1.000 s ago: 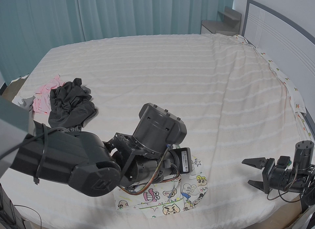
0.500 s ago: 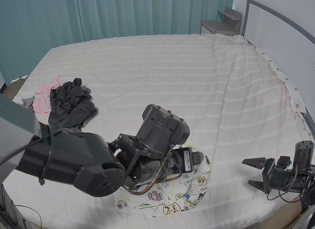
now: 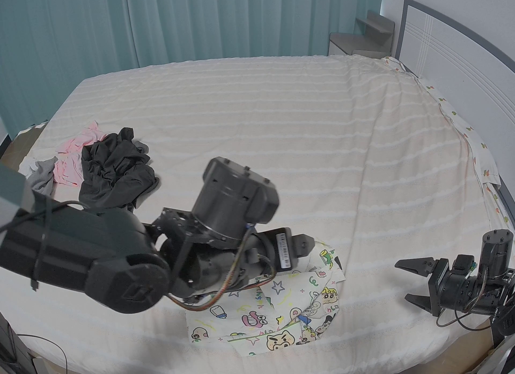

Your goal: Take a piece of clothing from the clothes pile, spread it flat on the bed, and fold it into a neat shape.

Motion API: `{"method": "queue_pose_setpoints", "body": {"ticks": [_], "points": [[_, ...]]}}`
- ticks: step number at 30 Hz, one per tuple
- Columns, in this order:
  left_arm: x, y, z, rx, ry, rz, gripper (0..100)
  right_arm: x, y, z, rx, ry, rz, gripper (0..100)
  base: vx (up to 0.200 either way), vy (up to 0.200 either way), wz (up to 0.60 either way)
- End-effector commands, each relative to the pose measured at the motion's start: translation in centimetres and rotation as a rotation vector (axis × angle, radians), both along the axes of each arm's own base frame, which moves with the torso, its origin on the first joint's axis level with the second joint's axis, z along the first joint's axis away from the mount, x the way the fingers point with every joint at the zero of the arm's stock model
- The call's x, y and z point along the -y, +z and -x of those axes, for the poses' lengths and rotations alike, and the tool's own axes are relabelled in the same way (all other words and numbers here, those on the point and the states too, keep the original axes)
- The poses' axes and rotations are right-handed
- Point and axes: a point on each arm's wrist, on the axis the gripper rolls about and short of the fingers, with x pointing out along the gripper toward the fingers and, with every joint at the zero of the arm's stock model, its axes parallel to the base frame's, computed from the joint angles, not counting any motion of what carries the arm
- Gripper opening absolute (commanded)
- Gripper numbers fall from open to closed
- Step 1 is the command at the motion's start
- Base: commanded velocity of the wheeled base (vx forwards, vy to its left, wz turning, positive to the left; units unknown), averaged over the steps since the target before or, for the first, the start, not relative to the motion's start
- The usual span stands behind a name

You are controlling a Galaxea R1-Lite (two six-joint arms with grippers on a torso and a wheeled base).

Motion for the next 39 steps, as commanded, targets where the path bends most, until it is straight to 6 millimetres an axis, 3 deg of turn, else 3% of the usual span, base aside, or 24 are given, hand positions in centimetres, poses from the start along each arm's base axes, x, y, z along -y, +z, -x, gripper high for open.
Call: {"method": "queue_pose_setpoints", "body": {"ticks": [1,2,6,9,14,21,33,39], "points": [[-5.5,1.6,1.2,-0.008,0.077,0.028,100,-0.3,0.2,-0.5,0.014,0.013,0.005,100,0.0,0.0,0.0],[-9.1,1.4,2.0,-0.033,0.125,0.042,100,-1.1,0.7,-1.7,0.039,0.033,0.004,100,0.0,0.0,0.0],[-14.4,0.4,3.6,-0.098,0.182,0.082,100,-3.6,0.7,-4.0,0.055,0.045,0.067,100,0.0,0.0,0.0],[-17.4,-0.2,4.5,-0.142,0.249,0.137,100,-6.9,0.2,-5.5,0.039,0.069,0.184,100,0.0,0.0,0.0],[-20.4,-1.1,5.2,-0.149,0.291,0.25,100,-10.8,0.6,-6.6,0.028,0.17,0.27,100,0.0,0.0,0.0],[-21.5,-3.0,6.4,-0.127,0.258,0.32,100,-15.5,0.7,-8.7,-0.015,0.266,0.46,100,0.0,0.0,0.0],[-22.3,-3.2,6.4,-0.109,0.271,0.345,100,-18.7,-0.6,-9.2,0.026,0.318,0.724,100,0.0,0.2,0.0],[-22.3,-3.3,6.4,-0.11,0.271,0.344,100,-19.3,-1.0,-9.0,0.062,0.344,0.809,100,0.0,0.0,0.0]]}}
